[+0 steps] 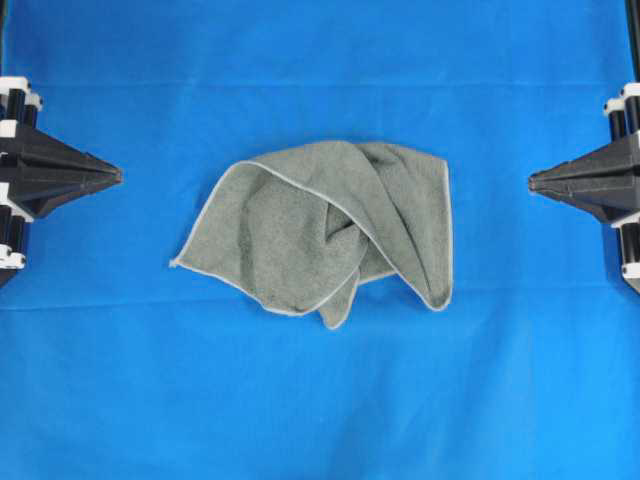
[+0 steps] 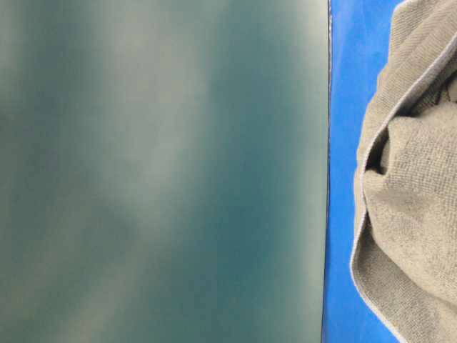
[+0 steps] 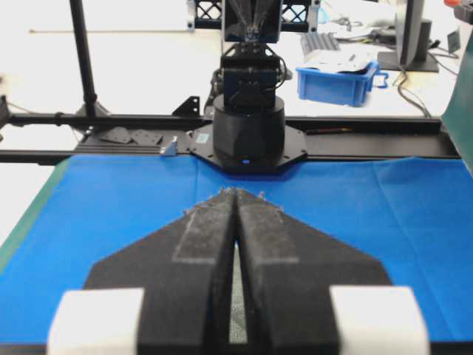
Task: Fold a large towel.
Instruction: 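Move both grippers inward and grasp opposite corners of the crumpled grey towel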
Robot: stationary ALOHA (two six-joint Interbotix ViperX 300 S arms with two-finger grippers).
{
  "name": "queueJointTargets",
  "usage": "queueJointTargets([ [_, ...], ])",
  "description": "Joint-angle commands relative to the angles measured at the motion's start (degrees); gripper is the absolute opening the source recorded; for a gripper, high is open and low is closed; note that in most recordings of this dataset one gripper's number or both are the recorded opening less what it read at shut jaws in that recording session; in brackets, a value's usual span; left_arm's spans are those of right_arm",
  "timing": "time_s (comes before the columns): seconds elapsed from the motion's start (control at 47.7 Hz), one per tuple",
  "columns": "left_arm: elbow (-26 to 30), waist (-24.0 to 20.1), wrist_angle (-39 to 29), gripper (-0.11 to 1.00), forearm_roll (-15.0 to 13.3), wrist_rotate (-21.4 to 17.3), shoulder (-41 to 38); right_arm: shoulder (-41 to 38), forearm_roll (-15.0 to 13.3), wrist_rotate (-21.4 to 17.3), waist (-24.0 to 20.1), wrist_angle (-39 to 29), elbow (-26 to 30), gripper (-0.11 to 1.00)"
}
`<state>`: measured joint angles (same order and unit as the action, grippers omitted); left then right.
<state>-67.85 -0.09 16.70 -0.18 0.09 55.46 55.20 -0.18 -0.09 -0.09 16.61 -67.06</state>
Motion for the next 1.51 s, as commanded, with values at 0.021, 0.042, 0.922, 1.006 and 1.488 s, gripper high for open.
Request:
queueJointTargets([
  [0.021,1.14,2.99,-1.32,0.0,-2.11,1.14,-2.2,-1.05,0.09,-0.53,-0.97,-0.09,1.49,0.0],
  [0.042,0.97,3.08,-1.49,0.0,-2.29,1.41,-2.46,-1.41,0.09,-0.7,-1.41,-1.14,2.02,0.0],
  [0.922,2.11,3.96,-2.2,0.64,-2.46,26.81,-40.87,-36.39,0.18,-28.83,-10.2,-23.38,9.14,0.38],
  [1.006,2.2,3.34,-2.2,0.81,-2.46,26.81,-43.86,-40.87,0.18,-29.97,-10.55,-23.12,10.63,0.6],
  [1.488,3.78,-2.37,-2.55,0.78,-2.46,26.89,-53.79,-56.07,-0.09,-30.15,-9.84,-23.38,17.75,0.61],
])
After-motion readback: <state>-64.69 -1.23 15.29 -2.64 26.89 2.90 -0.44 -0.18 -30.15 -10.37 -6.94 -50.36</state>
